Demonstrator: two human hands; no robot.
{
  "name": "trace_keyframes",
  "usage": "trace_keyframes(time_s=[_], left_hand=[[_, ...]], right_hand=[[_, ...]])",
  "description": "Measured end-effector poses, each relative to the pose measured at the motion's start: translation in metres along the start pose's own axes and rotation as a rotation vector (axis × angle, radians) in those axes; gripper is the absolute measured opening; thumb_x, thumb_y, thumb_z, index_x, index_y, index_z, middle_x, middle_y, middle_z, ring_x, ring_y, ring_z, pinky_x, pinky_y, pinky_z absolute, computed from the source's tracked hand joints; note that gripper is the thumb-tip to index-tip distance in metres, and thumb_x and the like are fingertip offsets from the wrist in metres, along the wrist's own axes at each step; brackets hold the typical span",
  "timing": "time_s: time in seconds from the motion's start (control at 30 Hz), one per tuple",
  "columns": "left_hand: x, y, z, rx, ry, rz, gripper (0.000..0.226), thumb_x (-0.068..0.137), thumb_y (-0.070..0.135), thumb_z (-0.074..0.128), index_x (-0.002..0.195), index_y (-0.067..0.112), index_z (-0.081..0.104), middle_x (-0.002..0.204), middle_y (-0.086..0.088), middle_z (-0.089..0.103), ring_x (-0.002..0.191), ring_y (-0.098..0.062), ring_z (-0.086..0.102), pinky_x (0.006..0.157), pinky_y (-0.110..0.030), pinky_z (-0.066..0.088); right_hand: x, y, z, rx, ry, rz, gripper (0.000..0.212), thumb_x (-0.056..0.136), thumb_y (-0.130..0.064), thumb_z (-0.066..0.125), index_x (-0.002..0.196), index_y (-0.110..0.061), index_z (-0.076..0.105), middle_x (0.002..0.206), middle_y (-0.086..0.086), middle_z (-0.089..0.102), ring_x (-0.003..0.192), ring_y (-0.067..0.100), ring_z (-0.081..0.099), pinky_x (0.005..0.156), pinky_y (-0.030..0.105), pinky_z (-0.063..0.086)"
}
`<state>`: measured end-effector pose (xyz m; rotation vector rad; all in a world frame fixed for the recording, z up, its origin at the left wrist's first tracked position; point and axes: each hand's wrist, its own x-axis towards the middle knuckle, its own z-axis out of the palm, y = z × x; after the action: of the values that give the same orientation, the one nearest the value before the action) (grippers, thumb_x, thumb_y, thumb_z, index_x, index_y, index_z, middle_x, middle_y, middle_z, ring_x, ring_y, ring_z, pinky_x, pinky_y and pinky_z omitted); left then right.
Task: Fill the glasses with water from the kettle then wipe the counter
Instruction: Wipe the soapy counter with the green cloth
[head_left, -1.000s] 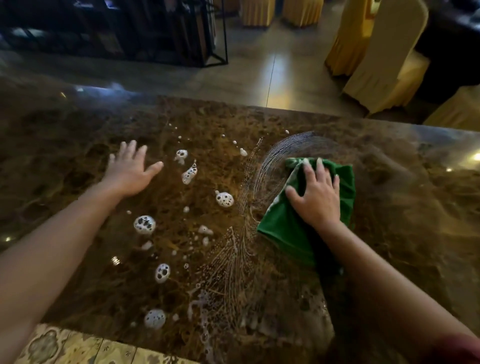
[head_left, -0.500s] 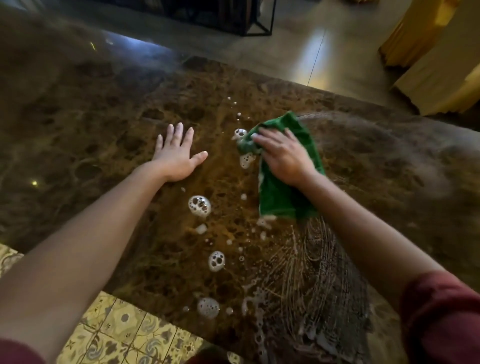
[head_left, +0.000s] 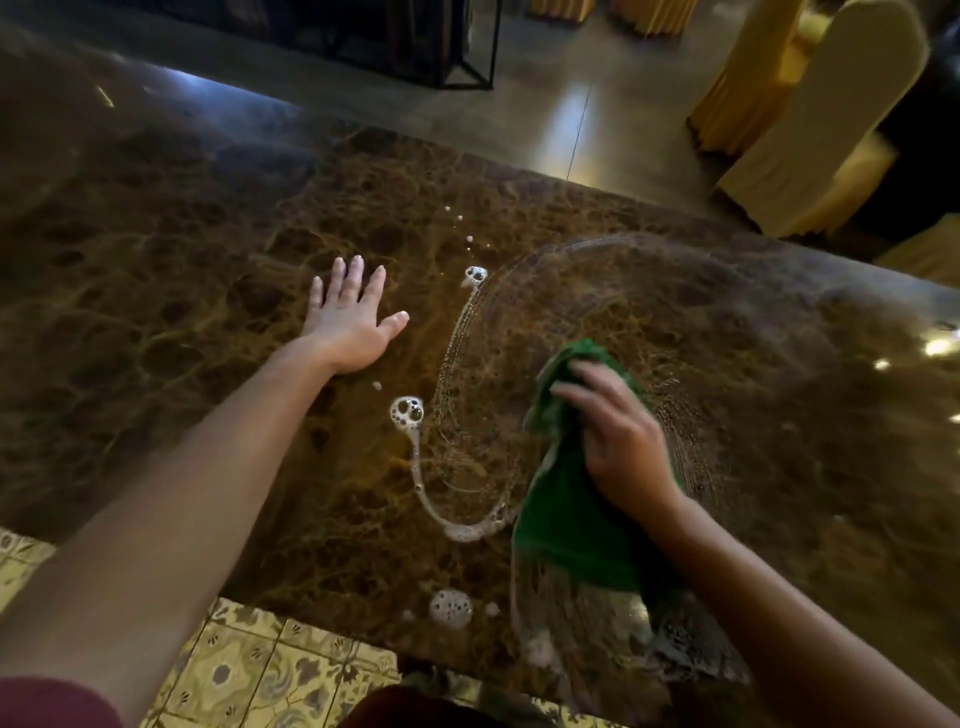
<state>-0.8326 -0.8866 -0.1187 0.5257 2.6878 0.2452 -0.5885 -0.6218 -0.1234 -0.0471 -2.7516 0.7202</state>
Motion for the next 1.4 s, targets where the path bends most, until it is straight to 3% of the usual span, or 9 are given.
trace_keyframes(time_s=[0.13, 0.37, 0.53, 0.77, 0.87, 0.97, 1.1, 1.23, 1.4], left_hand=[[0.002, -0.008, -0.005, 0.018, -0.02, 0.047, 0.076, 0.104, 0.061, 0.029, 0.162, 0.026, -0.007, 0.169, -0.003, -0.023, 0.153, -0.02, -0.027, 0.125, -0.045, -0.014], [0.006, -0.033, -0.024, 0.065, -0.093, 0.166, 0.072, 0.105, 0.051, 0.041, 0.163, 0.032, 0.001, 0.17, 0.0, -0.018, 0.155, -0.018, -0.019, 0.128, -0.043, -0.003], [0.01, -0.032, -0.027, 0.046, -0.105, 0.214, 0.07, 0.107, 0.043, 0.042, 0.163, 0.029, 0.003, 0.17, 0.0, -0.016, 0.156, -0.018, -0.018, 0.127, -0.039, -0.006], [0.011, -0.042, -0.036, -0.082, -0.149, 0.204, 0.066, 0.109, 0.019, 0.044, 0.163, 0.023, 0.008, 0.171, 0.004, -0.01, 0.156, -0.013, -0.015, 0.125, -0.034, -0.007], [0.01, -0.038, -0.033, -0.032, -0.107, 0.204, 0.064, 0.109, 0.026, 0.041, 0.163, 0.021, 0.008, 0.171, 0.001, -0.009, 0.157, -0.016, -0.013, 0.126, -0.037, -0.005], [0.008, -0.031, -0.022, 0.028, -0.047, 0.162, 0.068, 0.108, 0.048, 0.033, 0.163, 0.022, 0.003, 0.171, 0.0, -0.011, 0.156, -0.018, -0.015, 0.127, -0.042, -0.006], [-0.002, -0.019, 0.004, 0.078, 0.117, 0.097, 0.072, 0.105, 0.059, 0.015, 0.163, 0.021, -0.003, 0.171, 0.001, -0.015, 0.156, -0.017, -0.019, 0.127, -0.043, -0.01], [0.0, -0.022, 0.008, 0.094, 0.15, 0.101, 0.072, 0.105, 0.06, 0.012, 0.163, 0.02, -0.002, 0.171, 0.001, -0.014, 0.155, -0.015, -0.019, 0.127, -0.043, -0.009], [0.001, -0.022, 0.009, 0.082, 0.141, 0.109, 0.071, 0.105, 0.058, 0.013, 0.163, 0.02, -0.004, 0.17, 0.002, -0.016, 0.155, -0.015, -0.021, 0.127, -0.043, -0.011]], right_hand=[[0.063, 0.023, 0.003, -0.148, 0.0, 0.402, 0.053, 0.104, -0.022, 0.05, 0.153, -0.006, 0.045, 0.168, 0.016, 0.03, 0.157, 0.033, 0.021, 0.129, 0.046, 0.016], [0.203, 0.013, 0.047, -0.101, -0.04, 0.382, 0.058, 0.103, -0.026, 0.046, 0.157, -0.005, 0.04, 0.169, 0.015, 0.027, 0.158, 0.03, 0.019, 0.13, 0.04, 0.011], [0.255, -0.017, 0.077, -0.121, -0.187, 0.138, 0.05, 0.1, -0.016, 0.049, 0.15, -0.012, 0.054, 0.164, 0.008, 0.042, 0.154, 0.025, 0.033, 0.129, 0.041, 0.012], [0.166, -0.07, 0.088, -0.069, -0.318, -0.225, 0.047, 0.094, -0.016, 0.057, 0.141, -0.02, 0.064, 0.154, 0.003, 0.055, 0.147, 0.02, 0.046, 0.126, 0.052, 0.022], [0.093, -0.085, 0.074, -0.044, -0.371, -0.282, 0.051, 0.093, -0.017, 0.055, 0.143, -0.023, 0.061, 0.157, -0.001, 0.052, 0.15, 0.019, 0.042, 0.128, 0.052, 0.017], [0.029, -0.086, 0.057, -0.043, -0.401, -0.319, 0.053, 0.095, -0.02, 0.054, 0.147, -0.028, 0.057, 0.161, -0.006, 0.046, 0.154, 0.016, 0.033, 0.13, 0.049, 0.009], [0.005, -0.042, 0.026, -0.172, -0.266, -0.133, 0.05, 0.101, -0.035, 0.051, 0.151, -0.033, 0.053, 0.162, -0.005, 0.045, 0.155, 0.018, 0.031, 0.127, 0.056, 0.017], [0.037, 0.002, 0.01, -0.283, -0.191, 0.132, 0.06, 0.1, -0.05, 0.037, 0.154, -0.029, 0.048, 0.164, 0.001, 0.041, 0.156, 0.022, 0.028, 0.127, 0.056, 0.016], [0.128, 0.018, 0.033, -0.291, -0.138, 0.348, 0.06, 0.102, -0.046, 0.039, 0.159, -0.029, 0.039, 0.17, 0.001, 0.03, 0.159, 0.021, 0.02, 0.129, 0.051, 0.008]])
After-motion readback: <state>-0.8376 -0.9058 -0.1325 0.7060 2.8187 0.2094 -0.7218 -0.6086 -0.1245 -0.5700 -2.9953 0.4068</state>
